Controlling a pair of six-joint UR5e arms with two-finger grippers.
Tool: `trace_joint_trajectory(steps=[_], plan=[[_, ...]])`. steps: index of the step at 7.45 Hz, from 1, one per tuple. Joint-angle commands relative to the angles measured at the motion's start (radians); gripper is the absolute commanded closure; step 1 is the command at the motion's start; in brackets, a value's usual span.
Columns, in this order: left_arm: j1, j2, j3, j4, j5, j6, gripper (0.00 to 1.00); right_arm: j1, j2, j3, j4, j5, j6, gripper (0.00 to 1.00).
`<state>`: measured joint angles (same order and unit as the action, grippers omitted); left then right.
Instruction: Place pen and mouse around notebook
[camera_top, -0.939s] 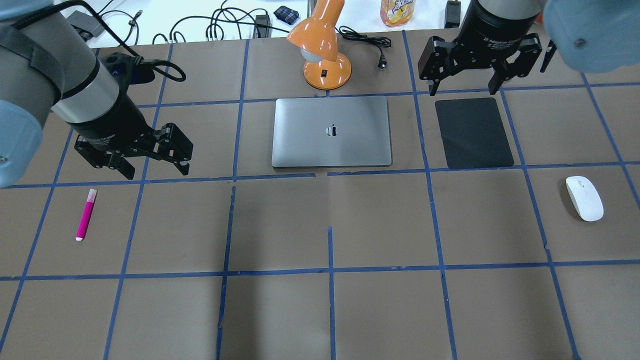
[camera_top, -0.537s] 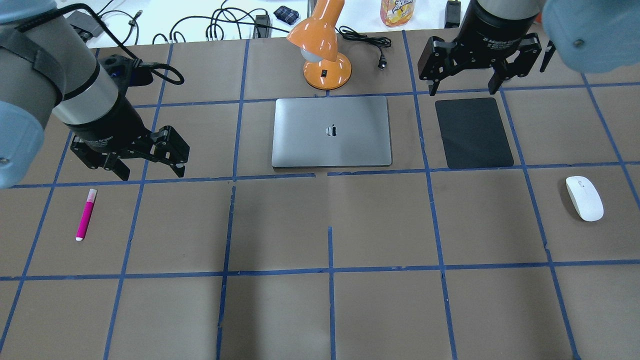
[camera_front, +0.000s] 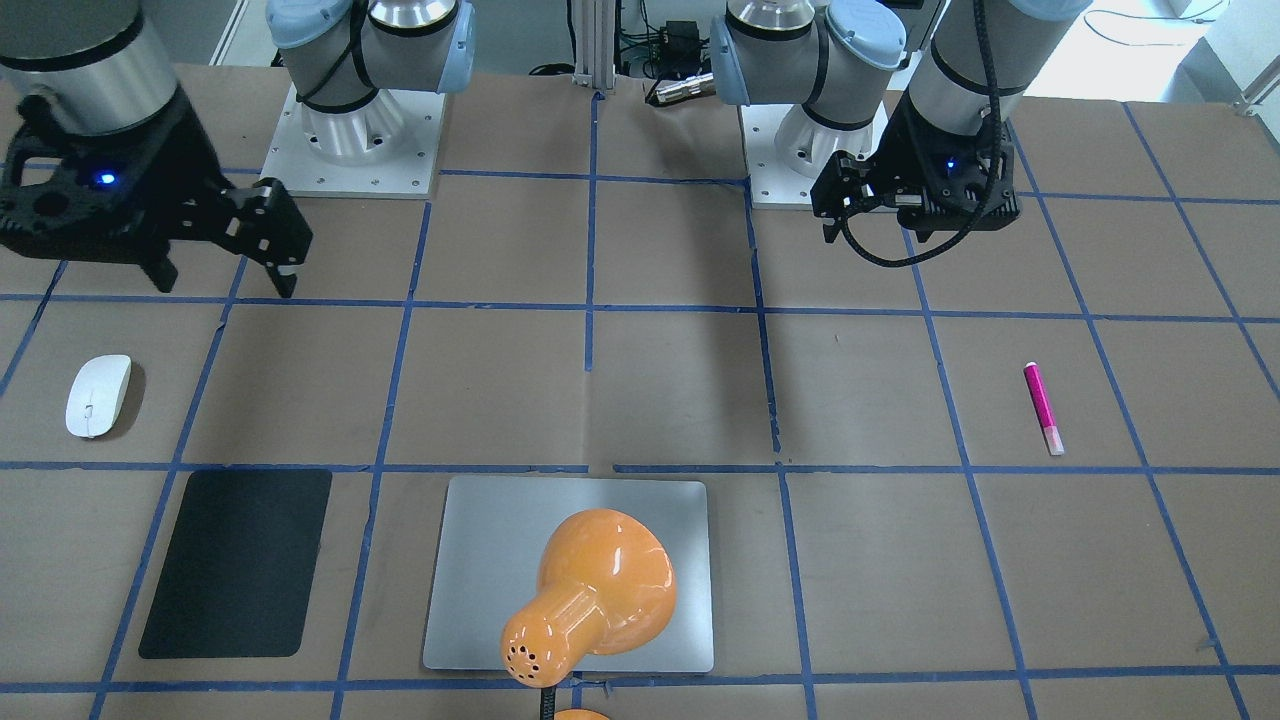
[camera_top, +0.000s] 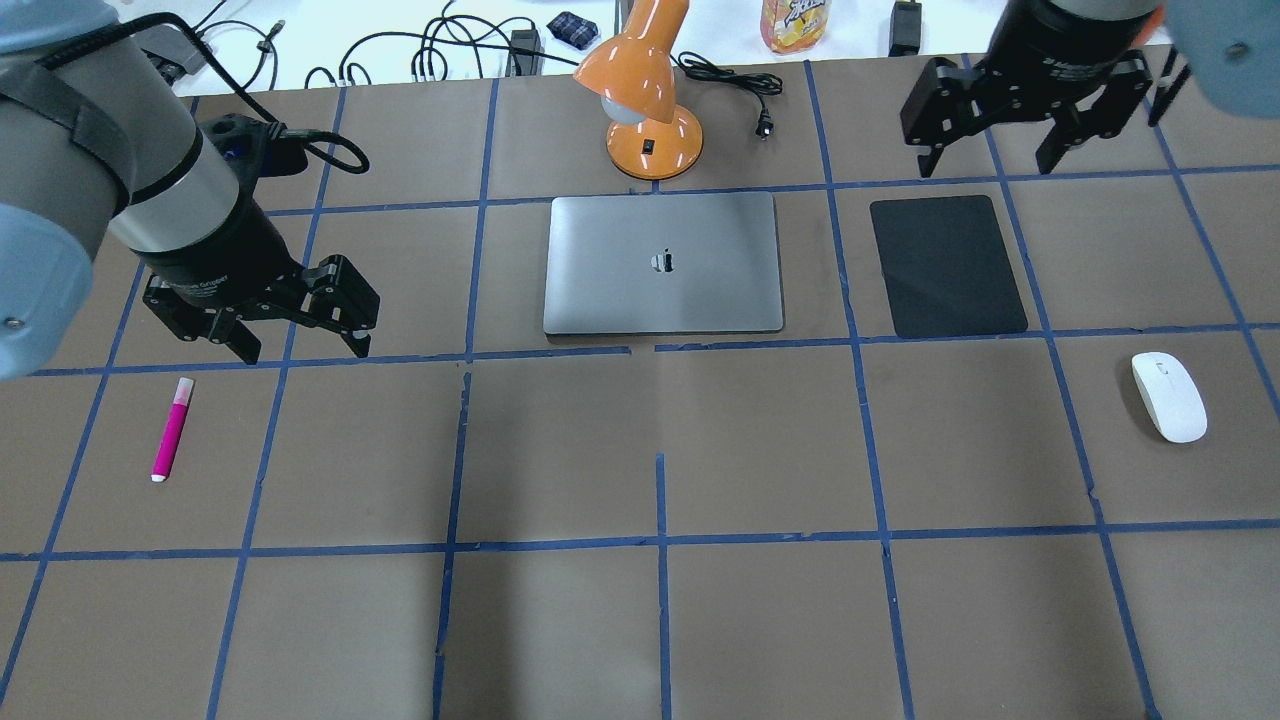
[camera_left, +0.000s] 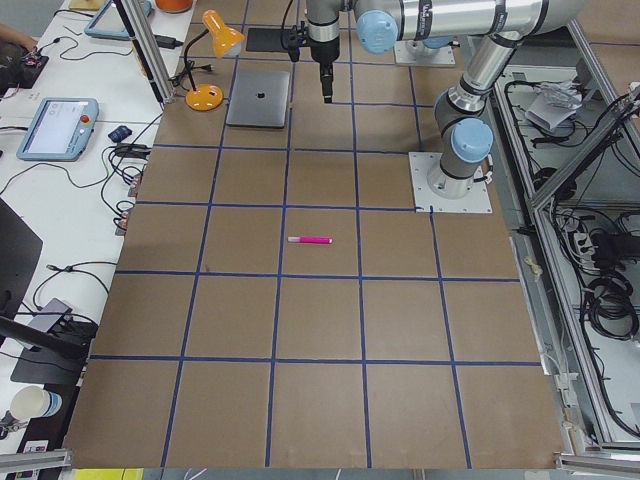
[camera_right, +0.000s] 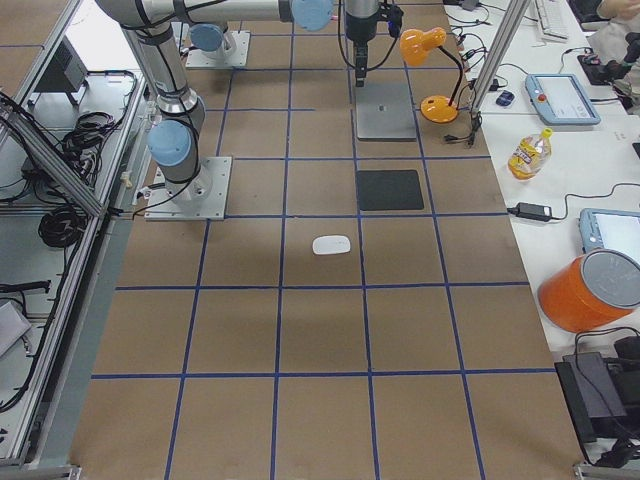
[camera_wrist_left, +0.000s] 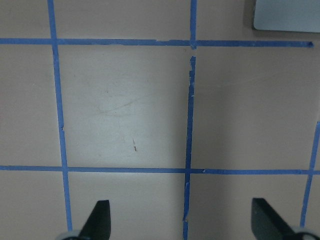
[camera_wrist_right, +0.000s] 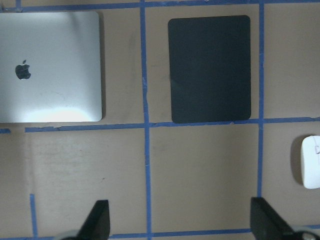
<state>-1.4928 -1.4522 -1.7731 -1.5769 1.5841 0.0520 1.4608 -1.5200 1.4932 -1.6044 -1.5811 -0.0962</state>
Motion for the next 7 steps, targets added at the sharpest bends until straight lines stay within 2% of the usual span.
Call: trace_joint_trajectory(steps=[1, 2, 4, 7], plan=[[0.003, -0.002, -0.017, 0.058, 0.002, 0.006, 0.0, -0.245, 0.007, 0.062, -0.008, 0.009, -0.323, 0.0], [0.028, -0.011, -0.019, 0.069, 0.004, 0.006, 0.0, -0.329, 0.006, 0.126, -0.085, 0.033, -0.418, 0.0], [0.238, -0.034, -0.032, 0.072, -0.002, 0.073, 0.0, -0.452, 0.009, 0.261, -0.228, 0.033, -0.526, 0.0], [0.477, -0.095, -0.113, 0.24, -0.003, 0.395, 0.0, -0.504, 0.079, 0.461, -0.533, 0.032, -0.576, 0.0]])
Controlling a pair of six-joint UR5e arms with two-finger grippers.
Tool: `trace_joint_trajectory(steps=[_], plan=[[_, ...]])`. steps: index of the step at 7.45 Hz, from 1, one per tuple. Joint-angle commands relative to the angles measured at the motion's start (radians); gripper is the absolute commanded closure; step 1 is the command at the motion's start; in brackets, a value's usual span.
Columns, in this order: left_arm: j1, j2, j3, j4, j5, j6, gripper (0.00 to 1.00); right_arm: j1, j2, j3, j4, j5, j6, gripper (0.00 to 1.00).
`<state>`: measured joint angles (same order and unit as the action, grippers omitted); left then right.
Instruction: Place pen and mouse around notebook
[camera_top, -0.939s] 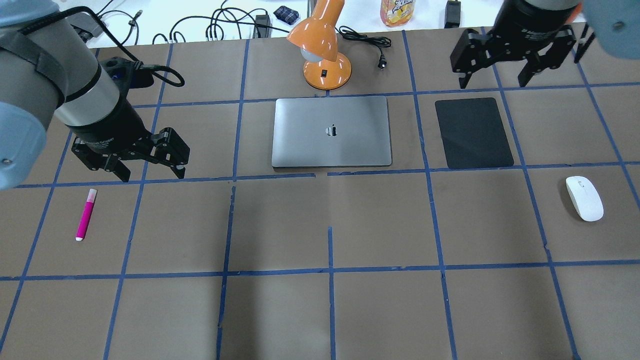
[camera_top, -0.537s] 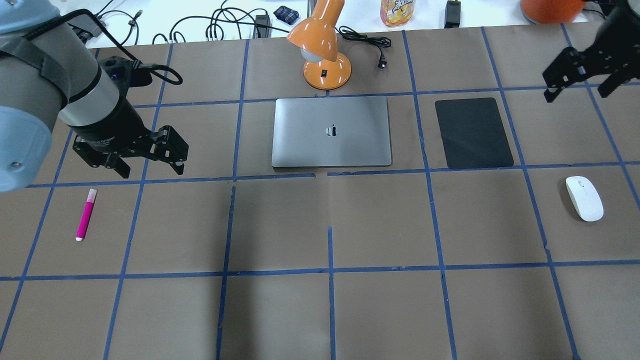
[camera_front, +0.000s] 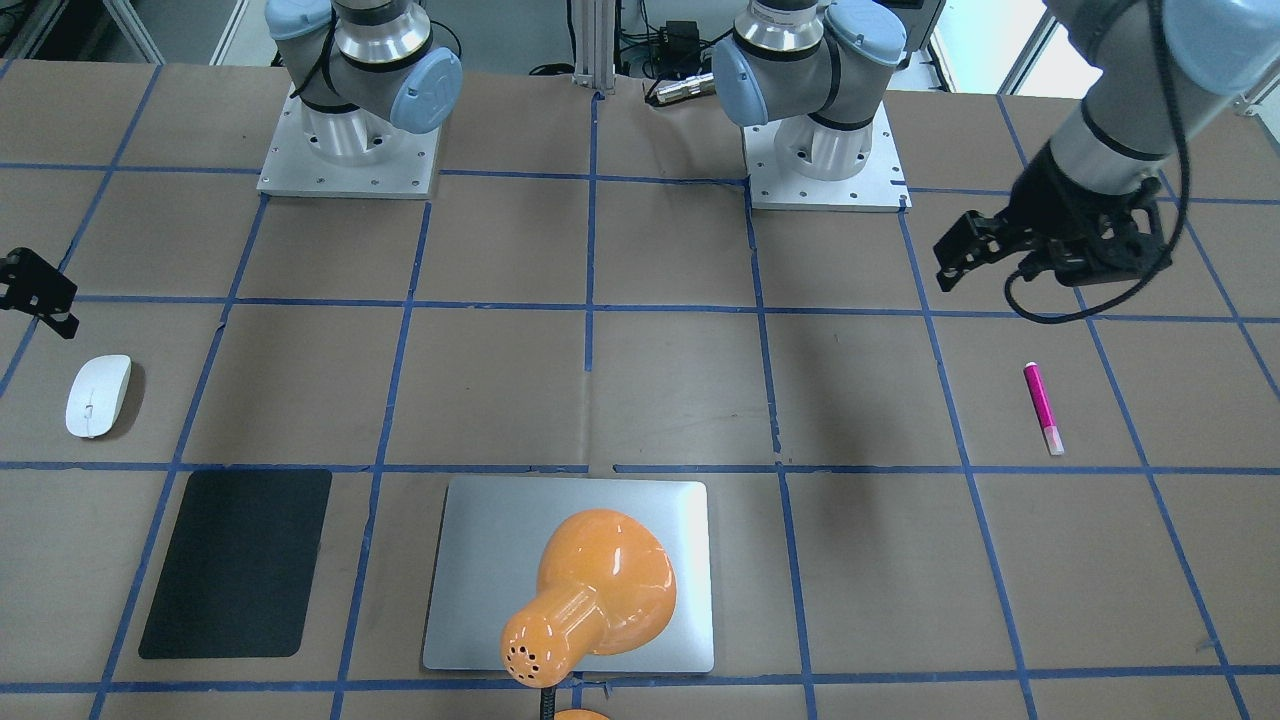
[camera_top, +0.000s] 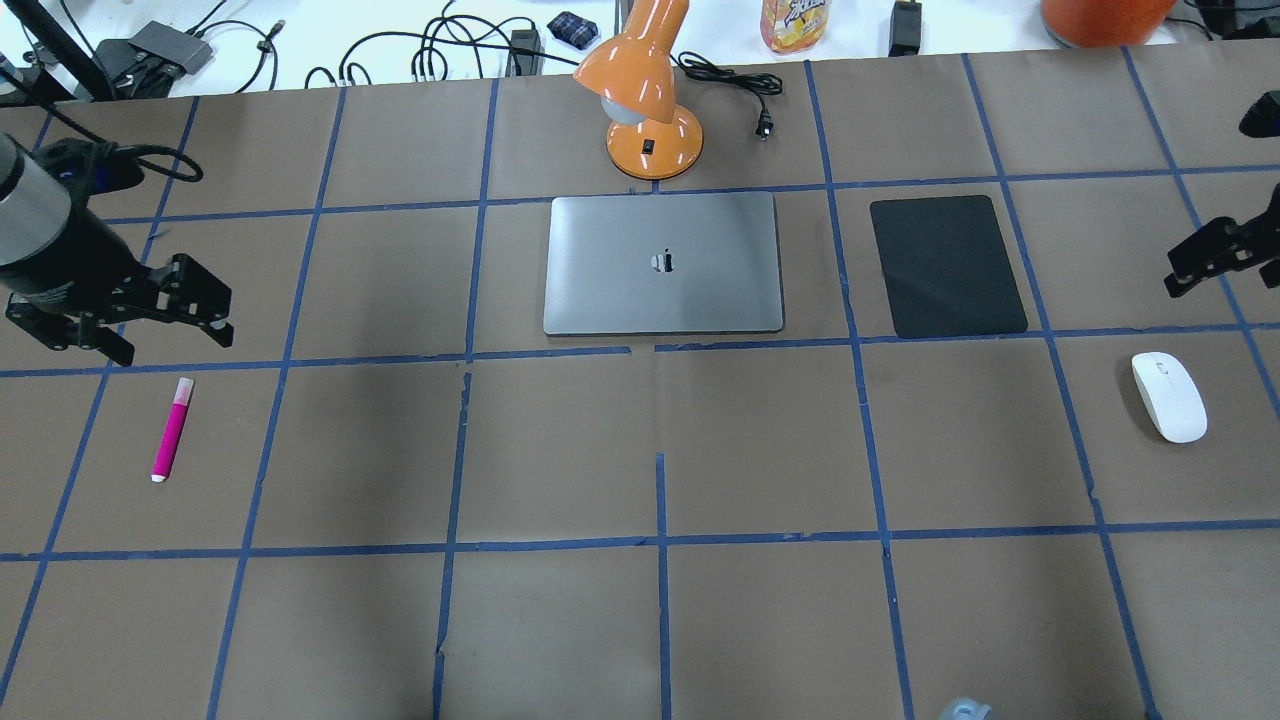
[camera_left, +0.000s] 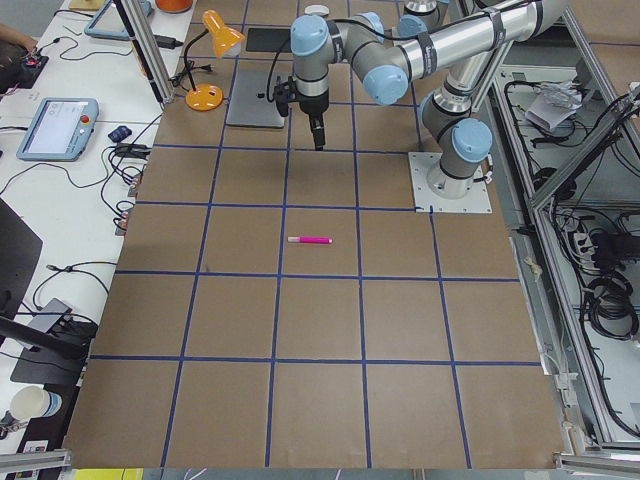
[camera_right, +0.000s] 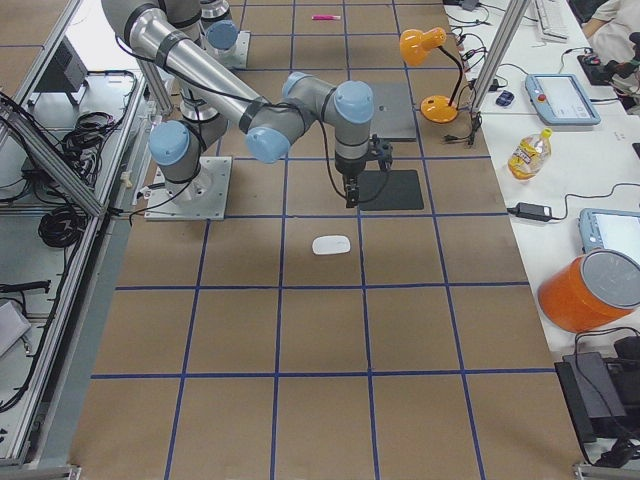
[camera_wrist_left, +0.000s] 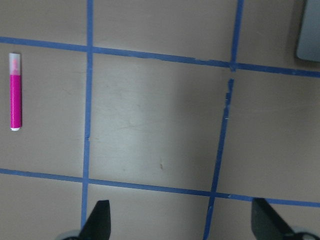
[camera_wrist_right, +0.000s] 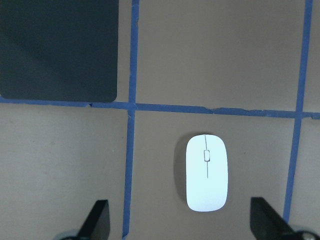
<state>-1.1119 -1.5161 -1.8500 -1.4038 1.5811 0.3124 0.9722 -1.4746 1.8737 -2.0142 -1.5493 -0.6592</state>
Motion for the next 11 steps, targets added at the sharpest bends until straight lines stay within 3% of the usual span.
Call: trace_joint_trajectory(steps=[1, 3, 4, 9, 10, 11], plan=[[0.163, -0.061, -0.087, 0.2, 0.002, 0.277, 0.0, -0.015, 0.086, 0.128, -0.211, -0.002, -0.02, 0.0], [0.239, -0.127, -0.191, 0.427, -0.004, 0.414, 0.0, -0.024, 0.14, 0.206, -0.407, -0.002, -0.078, 0.0], [0.257, -0.168, -0.213, 0.492, -0.009, 0.453, 0.0, -0.056, 0.16, 0.212, -0.417, -0.002, -0.104, 0.0], [0.274, -0.329, -0.198, 0.555, -0.003, 0.475, 0.0, -0.121, 0.237, 0.219, -0.436, -0.005, -0.154, 0.01], [0.274, -0.357, -0.199, 0.619, -0.003, 0.476, 0.0, -0.121, 0.243, 0.219, -0.436, -0.005, -0.151, 0.05], [0.274, -0.375, -0.198, 0.627, -0.003, 0.478, 0.06, -0.121, 0.243, 0.219, -0.436, -0.006, -0.142, 0.3]])
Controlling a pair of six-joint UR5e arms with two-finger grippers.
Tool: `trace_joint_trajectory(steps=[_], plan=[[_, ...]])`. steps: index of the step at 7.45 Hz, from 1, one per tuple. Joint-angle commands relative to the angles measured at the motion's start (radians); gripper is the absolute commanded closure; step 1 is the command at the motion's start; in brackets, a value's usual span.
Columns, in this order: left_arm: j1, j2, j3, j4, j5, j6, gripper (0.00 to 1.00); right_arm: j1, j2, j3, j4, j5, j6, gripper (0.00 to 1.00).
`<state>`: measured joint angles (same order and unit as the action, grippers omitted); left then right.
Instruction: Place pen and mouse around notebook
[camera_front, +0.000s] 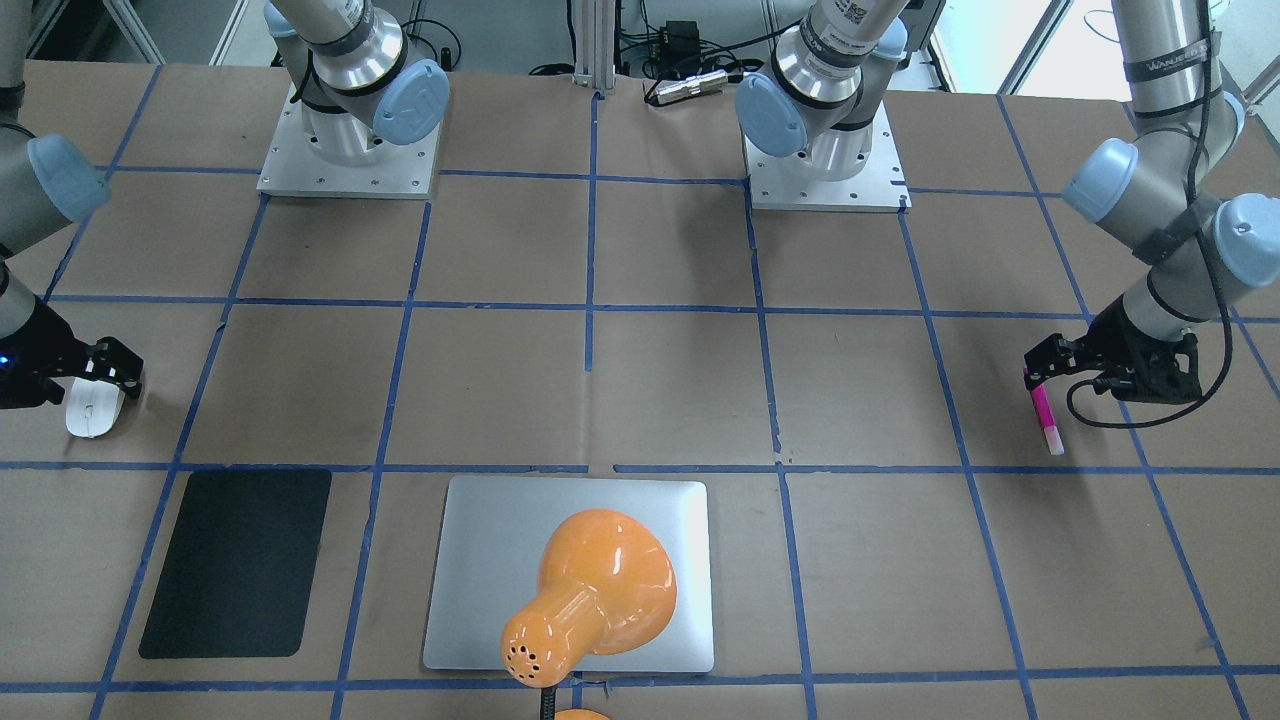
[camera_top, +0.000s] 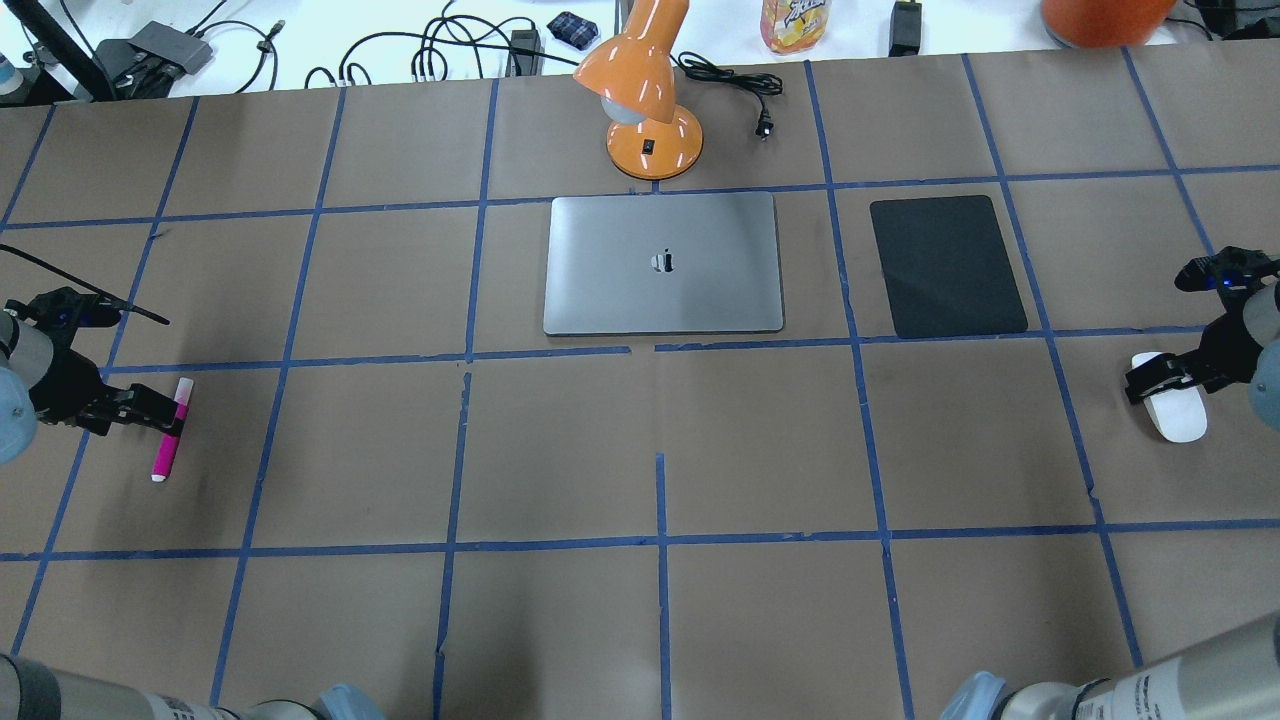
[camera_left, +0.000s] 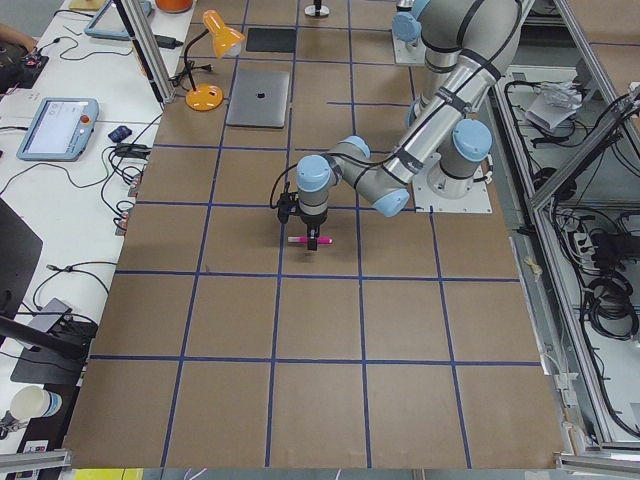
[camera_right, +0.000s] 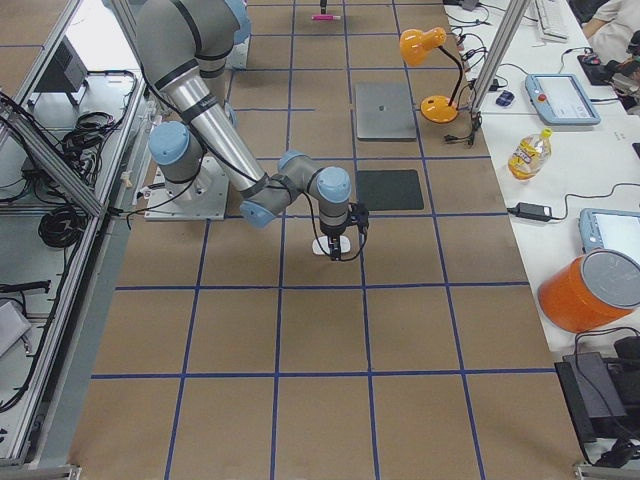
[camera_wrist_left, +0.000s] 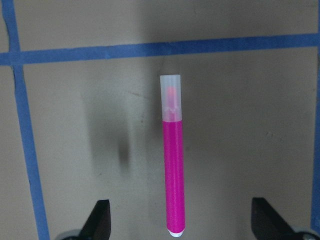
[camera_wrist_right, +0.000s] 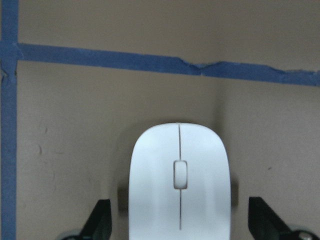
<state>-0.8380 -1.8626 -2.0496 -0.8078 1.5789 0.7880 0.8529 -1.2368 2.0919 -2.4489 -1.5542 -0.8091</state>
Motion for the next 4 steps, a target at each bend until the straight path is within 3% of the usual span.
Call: trace_joint_trajectory(steps=[1, 3, 4], plan=[[0.0, -0.039, 0.003, 0.032, -0.002, -0.001, 0.22, -0.003, 0.003, 0.0, 0.008, 0.0, 0.011, 0.44], [-0.001, -0.05, 0.003, 0.035, -0.005, -0.004, 0.23, -0.003, -0.009, 0.0, 0.016, -0.003, 0.03, 0.44], [-0.001, -0.056, 0.003, 0.035, -0.007, -0.009, 0.4, -0.002, -0.019, -0.004, 0.025, -0.006, 0.037, 0.44]])
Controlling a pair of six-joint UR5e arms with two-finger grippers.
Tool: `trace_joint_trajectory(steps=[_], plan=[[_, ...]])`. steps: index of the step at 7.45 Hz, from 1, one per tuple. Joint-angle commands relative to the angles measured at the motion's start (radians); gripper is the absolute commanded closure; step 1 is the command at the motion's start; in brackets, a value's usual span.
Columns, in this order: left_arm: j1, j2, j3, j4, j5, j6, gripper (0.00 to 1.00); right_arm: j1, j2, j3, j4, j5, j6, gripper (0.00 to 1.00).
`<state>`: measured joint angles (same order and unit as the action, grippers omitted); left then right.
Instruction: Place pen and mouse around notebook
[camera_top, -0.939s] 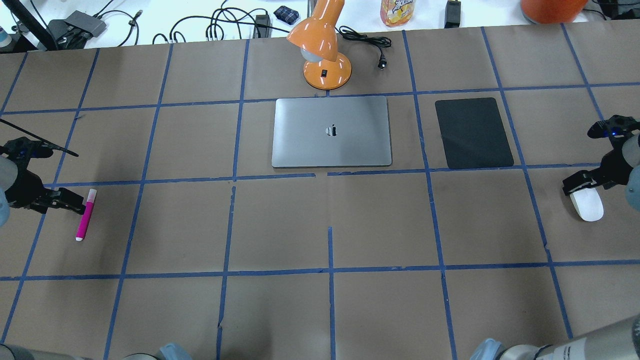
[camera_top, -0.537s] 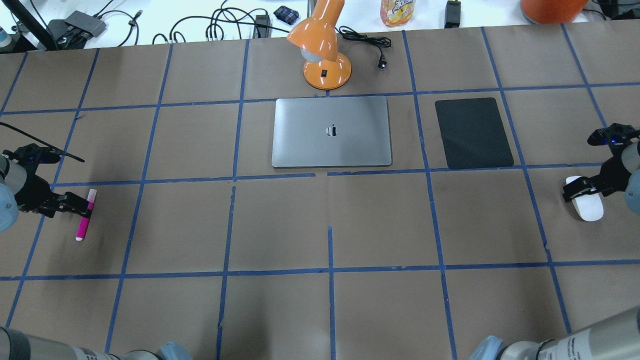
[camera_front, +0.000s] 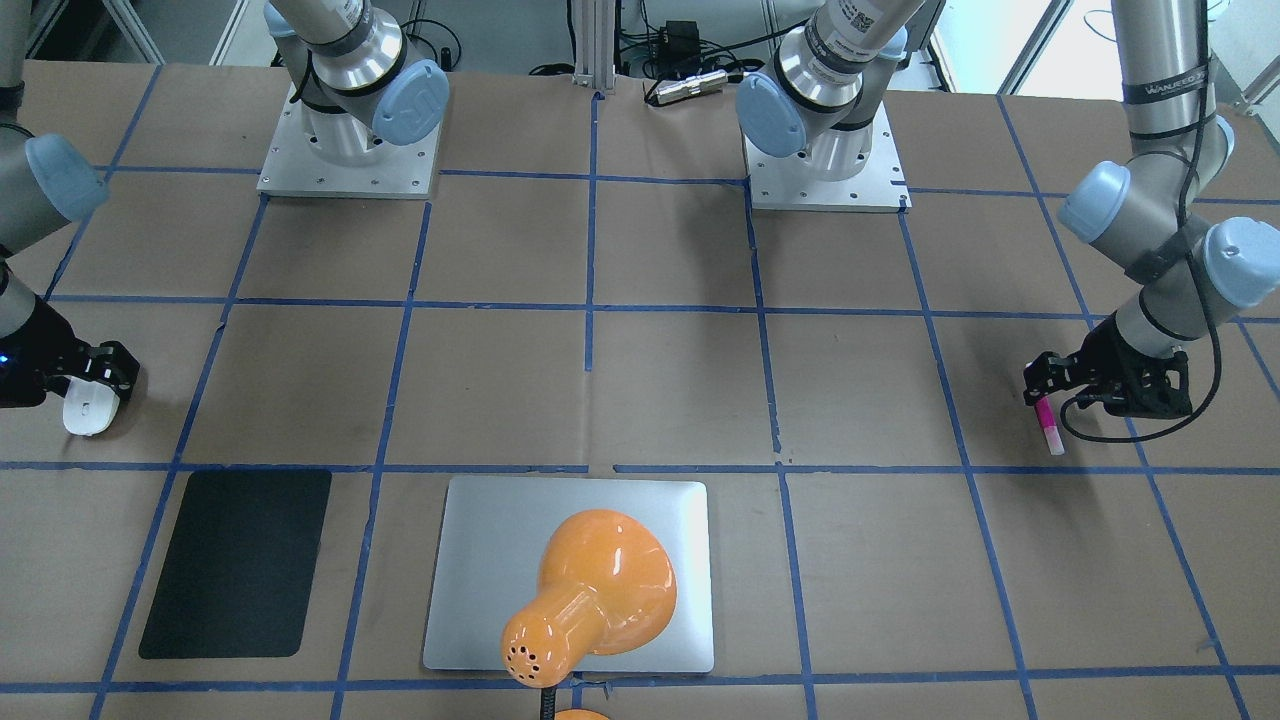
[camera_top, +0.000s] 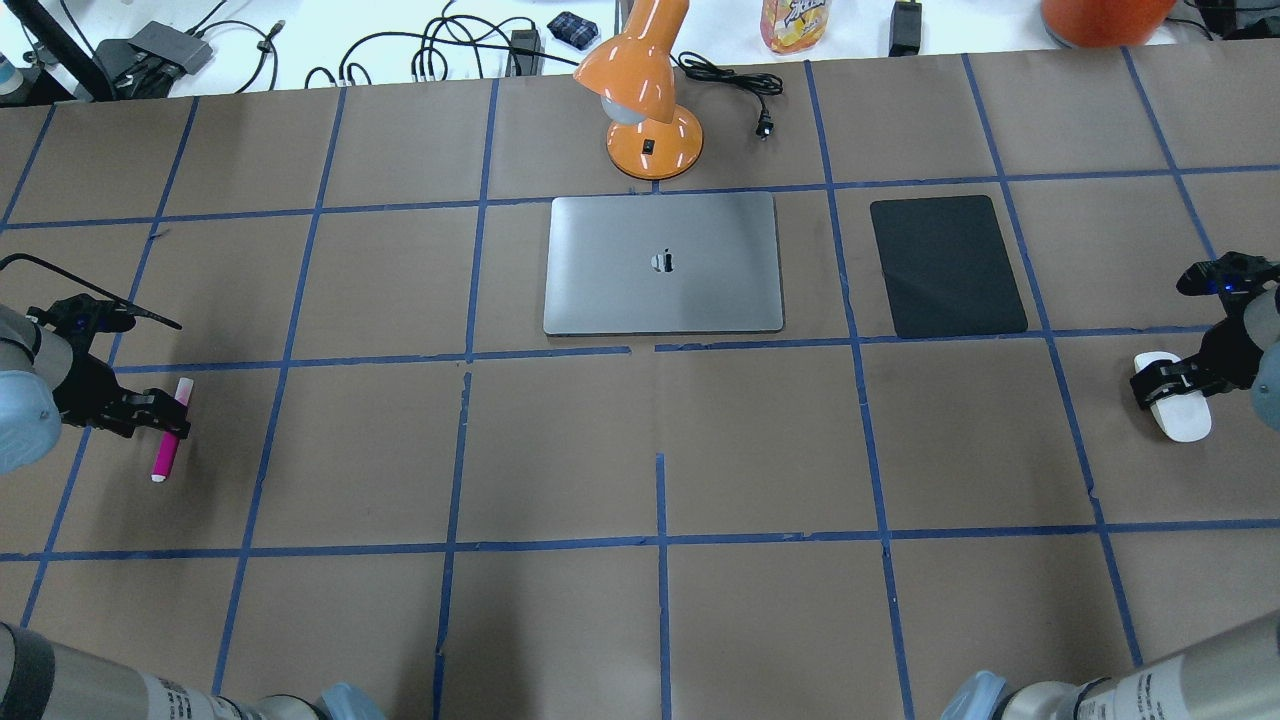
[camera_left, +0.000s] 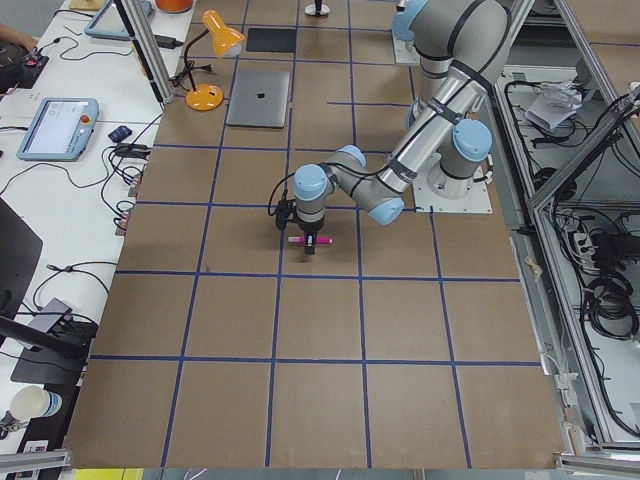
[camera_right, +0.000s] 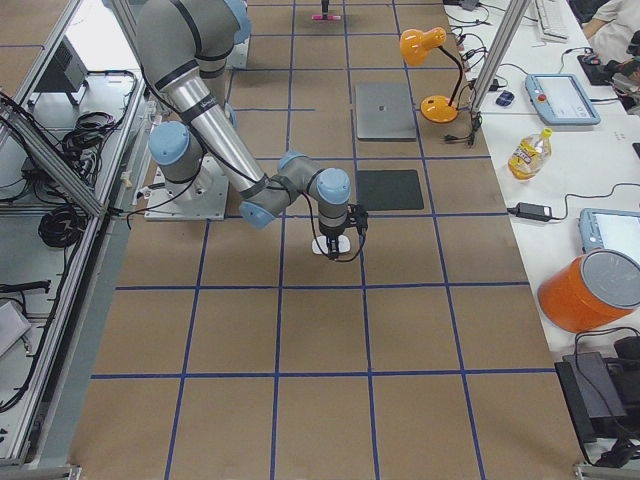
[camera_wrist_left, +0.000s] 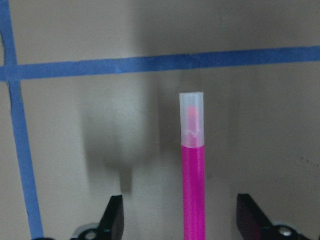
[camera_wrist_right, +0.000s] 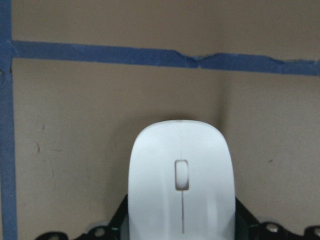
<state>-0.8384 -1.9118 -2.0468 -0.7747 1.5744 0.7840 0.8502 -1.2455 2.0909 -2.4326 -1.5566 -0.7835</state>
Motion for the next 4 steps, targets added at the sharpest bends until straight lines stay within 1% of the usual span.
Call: trace_joint_trajectory(steps=[1, 2, 3, 4], plan=[[-0.001, -0.007, 0.002, 0.002, -0.002, 0.001, 0.53, 0.015, -0.04, -0.017, 0.068, -0.003, 0.05, 0.44], [-0.001, -0.007, 0.002, 0.002, -0.002, 0.001, 0.65, 0.059, -0.054, -0.046, 0.079, 0.004, 0.12, 0.44], [-0.001, -0.004, 0.002, 0.0, 0.007, 0.0, 0.89, 0.149, -0.049, -0.089, 0.092, -0.003, 0.169, 0.44], [-0.001, 0.0, 0.004, -0.002, 0.004, -0.006, 1.0, 0.238, -0.028, -0.141, 0.099, -0.002, 0.305, 0.44]])
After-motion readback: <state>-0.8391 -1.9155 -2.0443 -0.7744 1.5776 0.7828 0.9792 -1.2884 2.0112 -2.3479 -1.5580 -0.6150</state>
